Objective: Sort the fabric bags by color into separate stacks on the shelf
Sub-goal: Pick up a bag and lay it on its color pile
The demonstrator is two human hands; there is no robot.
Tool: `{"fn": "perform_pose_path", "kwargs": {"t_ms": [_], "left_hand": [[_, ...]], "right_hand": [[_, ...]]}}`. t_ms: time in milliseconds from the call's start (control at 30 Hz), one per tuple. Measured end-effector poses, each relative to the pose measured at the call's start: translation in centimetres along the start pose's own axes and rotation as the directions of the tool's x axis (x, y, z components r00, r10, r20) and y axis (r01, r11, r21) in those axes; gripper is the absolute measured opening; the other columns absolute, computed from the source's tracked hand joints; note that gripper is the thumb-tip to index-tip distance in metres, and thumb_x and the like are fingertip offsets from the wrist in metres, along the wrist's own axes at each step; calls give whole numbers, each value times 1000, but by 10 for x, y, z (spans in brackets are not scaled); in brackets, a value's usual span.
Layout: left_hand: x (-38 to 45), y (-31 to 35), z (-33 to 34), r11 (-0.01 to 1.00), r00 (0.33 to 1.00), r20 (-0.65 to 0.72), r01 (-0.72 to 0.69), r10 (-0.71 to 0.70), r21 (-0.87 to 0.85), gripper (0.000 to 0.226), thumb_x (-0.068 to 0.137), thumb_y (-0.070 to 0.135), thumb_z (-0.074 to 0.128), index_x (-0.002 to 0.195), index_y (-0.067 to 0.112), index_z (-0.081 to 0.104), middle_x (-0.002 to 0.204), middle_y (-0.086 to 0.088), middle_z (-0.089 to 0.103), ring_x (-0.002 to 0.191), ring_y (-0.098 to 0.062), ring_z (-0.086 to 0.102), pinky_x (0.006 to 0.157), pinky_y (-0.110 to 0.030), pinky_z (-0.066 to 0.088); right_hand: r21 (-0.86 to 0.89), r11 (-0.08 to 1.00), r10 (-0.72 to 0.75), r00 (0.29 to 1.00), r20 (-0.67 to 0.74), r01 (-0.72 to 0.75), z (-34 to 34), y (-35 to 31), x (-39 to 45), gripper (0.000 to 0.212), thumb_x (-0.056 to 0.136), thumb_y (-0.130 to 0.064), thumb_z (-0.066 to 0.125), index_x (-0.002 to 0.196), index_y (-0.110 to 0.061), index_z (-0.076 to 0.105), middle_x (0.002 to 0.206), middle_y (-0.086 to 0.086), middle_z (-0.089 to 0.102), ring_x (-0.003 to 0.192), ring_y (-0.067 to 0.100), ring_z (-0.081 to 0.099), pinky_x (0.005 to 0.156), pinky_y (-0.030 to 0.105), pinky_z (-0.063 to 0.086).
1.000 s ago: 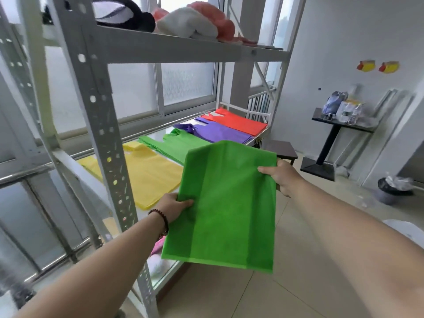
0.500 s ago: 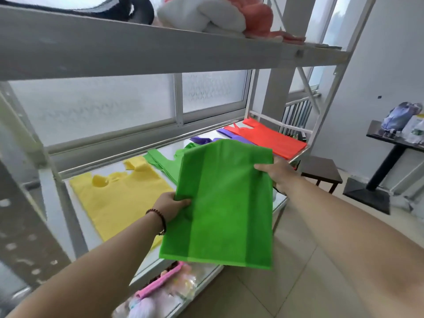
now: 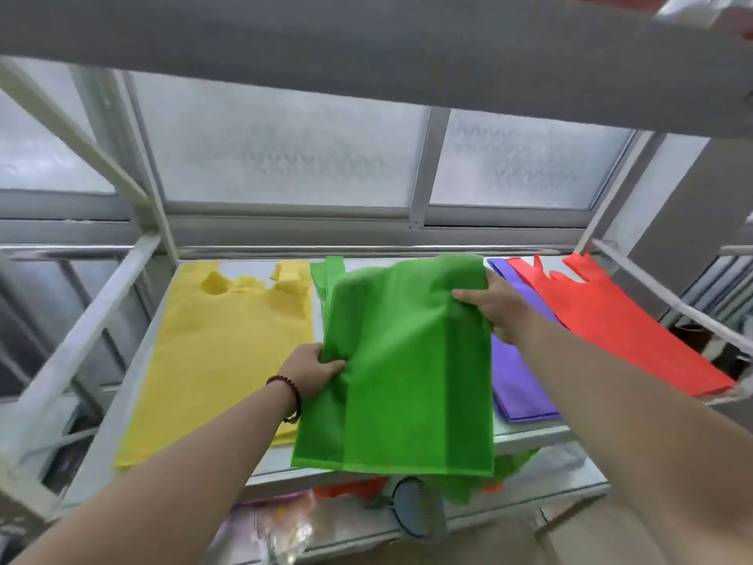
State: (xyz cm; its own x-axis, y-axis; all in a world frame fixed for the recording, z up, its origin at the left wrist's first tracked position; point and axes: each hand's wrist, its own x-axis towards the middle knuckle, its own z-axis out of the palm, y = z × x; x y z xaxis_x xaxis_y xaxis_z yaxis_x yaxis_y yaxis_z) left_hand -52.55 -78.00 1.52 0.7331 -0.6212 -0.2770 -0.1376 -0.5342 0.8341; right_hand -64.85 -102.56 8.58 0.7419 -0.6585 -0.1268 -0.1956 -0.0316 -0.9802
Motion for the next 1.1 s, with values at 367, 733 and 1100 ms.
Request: {"fn": "perform_pose_path", "kwargs": {"t_ms": [367, 733, 1100], "left_hand": [[41, 26, 23, 996, 932, -352, -78, 91, 51, 67, 92, 15, 55, 149, 22, 21, 143, -3, 45, 127, -25, 47, 104, -32, 37], [61, -11, 59, 948, 930, -236, 308, -282, 78, 75, 88, 25, 61, 146, 7, 18, 149, -13, 34, 131, -30, 42, 106, -39, 39], [57, -17, 75, 979, 940, -323, 161, -113, 124, 54, 95, 7, 44, 143, 27, 29, 148, -9, 38, 107, -33, 58, 79, -34, 49]], "right_hand": [[85, 994, -77, 991, 112, 67, -9, -7, 94, 43, 87, -3, 59, 126, -17, 49, 104, 12, 67, 81, 25, 68, 73, 42, 59], [-302, 844, 440, 894, -84, -444, -9, 128, 84, 17, 80, -3, 63, 94, -4, 54, 86, 20, 59, 64, 26, 57, 61, 38, 54], [-540, 811, 131, 969, -210, -226, -4, 129, 78, 8, 83, -7, 58, 88, -12, 61, 103, 17, 66, 89, 27, 54, 73, 27, 39]]}}
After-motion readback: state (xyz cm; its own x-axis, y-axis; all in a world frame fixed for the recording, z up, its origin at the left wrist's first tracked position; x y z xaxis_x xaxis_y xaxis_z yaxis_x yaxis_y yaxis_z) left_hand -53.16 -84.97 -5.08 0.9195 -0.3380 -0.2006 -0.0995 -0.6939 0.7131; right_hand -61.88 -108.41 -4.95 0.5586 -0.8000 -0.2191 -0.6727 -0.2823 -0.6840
